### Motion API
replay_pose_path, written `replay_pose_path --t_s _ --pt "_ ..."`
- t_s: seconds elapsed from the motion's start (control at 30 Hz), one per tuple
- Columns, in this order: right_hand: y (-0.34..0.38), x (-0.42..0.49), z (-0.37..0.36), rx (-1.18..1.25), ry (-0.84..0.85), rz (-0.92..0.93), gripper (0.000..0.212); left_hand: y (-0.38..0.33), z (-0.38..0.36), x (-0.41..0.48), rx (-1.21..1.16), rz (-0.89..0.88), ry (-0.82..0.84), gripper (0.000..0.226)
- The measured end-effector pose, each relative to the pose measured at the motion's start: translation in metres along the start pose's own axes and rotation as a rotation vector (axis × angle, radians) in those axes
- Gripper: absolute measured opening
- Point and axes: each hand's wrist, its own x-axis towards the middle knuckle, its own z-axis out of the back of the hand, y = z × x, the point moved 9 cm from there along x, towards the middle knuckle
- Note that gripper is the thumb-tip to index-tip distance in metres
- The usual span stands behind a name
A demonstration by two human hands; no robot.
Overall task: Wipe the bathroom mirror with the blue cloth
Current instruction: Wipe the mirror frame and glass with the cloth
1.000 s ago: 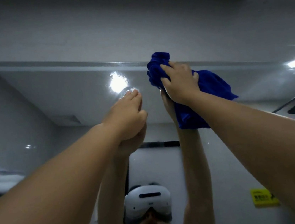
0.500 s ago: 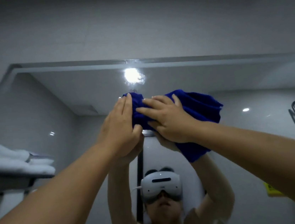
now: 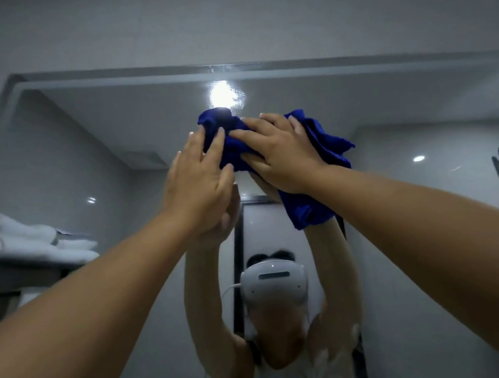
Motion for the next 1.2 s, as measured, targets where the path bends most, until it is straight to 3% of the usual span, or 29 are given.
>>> replay_pose_path --t_s 0.2,0.3,0.53,0.87,1.03,1.2 --pt "0.017 -0.046 -0.004 0.043 -0.074 -0.023 0.045 -0.012 -0.011 -0.035 -0.010 -0.102 0.059 0.044" --pt "0.038 -0.077 -0.011 0.018 -0.071 0.069 0.046 -0.012 -0.011 -0.082 -0.025 -0.100 0.043 0.045" --pt "0.078 -0.145 -0.024 0.045 -0.088 0.096 0.039 -0.021 -0.011 -0.161 -0.030 -0.048 0.073 0.042" --pt "0.126 -0.238 -0.043 0.062 -0.105 0.137 0.034 -0.024 -0.029 -0.271 0.004 0.012 0.322 0.054" --pt "0.145 -0.281 -0.052 0.039 -0.131 0.134 0.031 -0.029 -0.030 -0.315 -0.004 0.007 0.337 0.048" --pt "0.176 -0.345 -0.068 0.051 -0.118 0.135 0.028 -0.039 -0.027 -0.388 0.005 -0.068 0.227 0.047"
